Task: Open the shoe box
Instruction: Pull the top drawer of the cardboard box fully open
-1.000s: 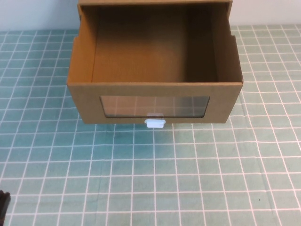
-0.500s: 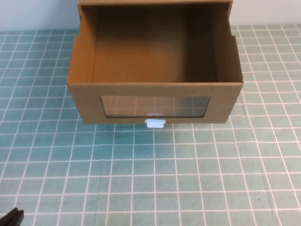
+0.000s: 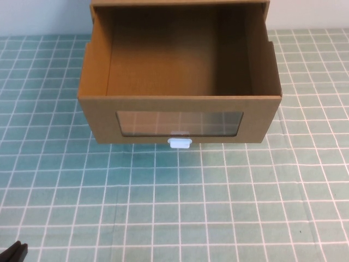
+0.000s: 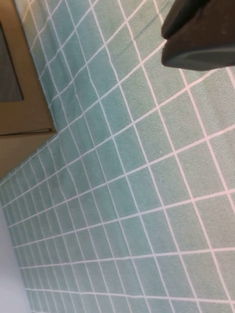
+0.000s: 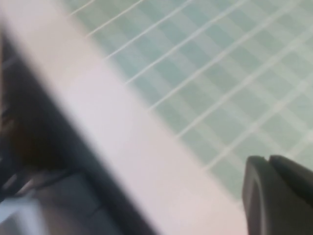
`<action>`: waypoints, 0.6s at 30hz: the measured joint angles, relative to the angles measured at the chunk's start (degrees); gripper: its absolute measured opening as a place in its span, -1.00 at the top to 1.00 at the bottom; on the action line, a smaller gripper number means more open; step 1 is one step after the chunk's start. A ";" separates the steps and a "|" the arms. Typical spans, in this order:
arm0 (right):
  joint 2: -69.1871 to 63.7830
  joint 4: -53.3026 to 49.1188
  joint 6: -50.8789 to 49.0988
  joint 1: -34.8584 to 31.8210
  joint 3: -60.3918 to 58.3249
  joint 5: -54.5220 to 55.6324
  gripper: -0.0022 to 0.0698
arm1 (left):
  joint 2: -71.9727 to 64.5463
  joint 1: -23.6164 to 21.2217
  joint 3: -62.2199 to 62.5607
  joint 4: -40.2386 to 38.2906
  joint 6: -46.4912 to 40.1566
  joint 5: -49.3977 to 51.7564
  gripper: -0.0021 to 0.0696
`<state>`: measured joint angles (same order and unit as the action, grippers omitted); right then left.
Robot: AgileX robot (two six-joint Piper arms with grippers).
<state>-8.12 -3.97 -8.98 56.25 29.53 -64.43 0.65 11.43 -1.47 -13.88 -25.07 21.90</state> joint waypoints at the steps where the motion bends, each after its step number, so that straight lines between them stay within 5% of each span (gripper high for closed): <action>1: 1.17 -0.43 0.00 -2.64 0.00 0.12 0.98 | 0.00 0.00 0.00 0.00 0.00 0.00 0.95; 10: 9.09 -6.95 -0.10 -35.16 -0.37 6.40 0.98 | 0.00 0.00 0.00 0.00 0.00 0.00 0.95; 18: 9.18 5.53 -0.22 -50.21 -16.40 43.46 0.98 | 0.00 0.00 0.00 0.00 0.00 0.00 0.95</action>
<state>1.06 1.56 -9.21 6.04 13.13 -20.97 0.65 11.43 -1.47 -13.88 -25.07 21.90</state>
